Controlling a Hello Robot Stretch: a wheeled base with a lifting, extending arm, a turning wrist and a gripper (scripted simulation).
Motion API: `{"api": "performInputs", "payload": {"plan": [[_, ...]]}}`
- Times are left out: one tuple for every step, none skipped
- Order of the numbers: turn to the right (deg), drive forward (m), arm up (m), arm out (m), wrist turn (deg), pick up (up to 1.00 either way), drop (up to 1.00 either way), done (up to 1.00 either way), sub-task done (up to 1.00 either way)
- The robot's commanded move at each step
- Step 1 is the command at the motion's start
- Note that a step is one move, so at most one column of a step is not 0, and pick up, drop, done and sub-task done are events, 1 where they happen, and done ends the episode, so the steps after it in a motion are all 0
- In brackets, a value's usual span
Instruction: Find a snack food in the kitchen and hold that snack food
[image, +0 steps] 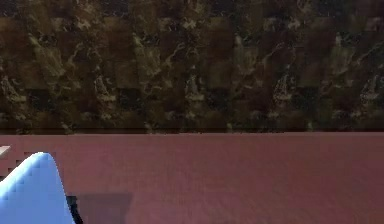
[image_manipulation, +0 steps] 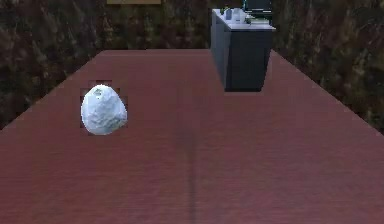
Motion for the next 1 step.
{"api": "performInputs", "payload": {"plan": [[0.0, 0.9, 0.0, 0.0, 0.0, 0.0, 0.0, 0.0, 0.0]]}}
